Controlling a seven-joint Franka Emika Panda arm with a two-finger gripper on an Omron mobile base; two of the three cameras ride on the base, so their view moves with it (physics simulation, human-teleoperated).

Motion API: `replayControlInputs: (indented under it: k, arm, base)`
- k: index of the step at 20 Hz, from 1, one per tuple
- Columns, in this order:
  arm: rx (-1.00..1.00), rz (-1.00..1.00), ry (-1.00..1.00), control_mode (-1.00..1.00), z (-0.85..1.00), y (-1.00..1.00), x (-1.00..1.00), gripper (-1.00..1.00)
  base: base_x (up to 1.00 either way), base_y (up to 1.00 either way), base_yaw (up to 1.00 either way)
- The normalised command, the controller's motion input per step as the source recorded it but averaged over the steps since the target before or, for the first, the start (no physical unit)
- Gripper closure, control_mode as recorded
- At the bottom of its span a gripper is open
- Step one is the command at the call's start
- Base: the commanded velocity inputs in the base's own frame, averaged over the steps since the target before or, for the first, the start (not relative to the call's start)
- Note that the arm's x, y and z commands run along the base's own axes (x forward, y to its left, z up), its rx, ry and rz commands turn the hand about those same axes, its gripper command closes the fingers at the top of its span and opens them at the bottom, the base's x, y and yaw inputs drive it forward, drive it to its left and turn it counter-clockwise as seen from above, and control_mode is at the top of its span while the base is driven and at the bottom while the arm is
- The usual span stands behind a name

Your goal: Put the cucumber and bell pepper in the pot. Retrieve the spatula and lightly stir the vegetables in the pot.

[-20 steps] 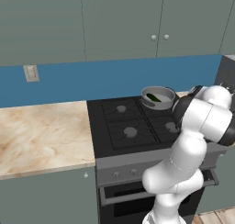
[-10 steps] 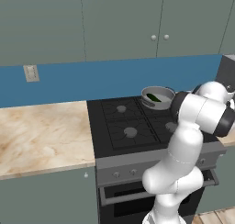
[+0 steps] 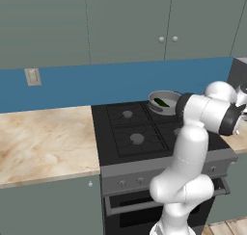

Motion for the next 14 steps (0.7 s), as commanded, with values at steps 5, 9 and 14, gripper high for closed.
replayControlInputs:
  k: [5, 9, 14]
  arm:
    - [0.02, 0.00, 0.00, -1.00, 0.00, -0.21, 0.00, -1.00]
    - [0.02, 0.00, 0.00, -1.00, -0.02, -0.18, 0.00, -1.00]
    - [0.01, 0.00, 0.00, -1.00, -0.14, -0.04, 0.06, -1.00]
  base:
    - [0.00, 0.00, 0.00]
    - [0.00, 0.00, 0.00]
    - [0.00, 0.00, 0.00]
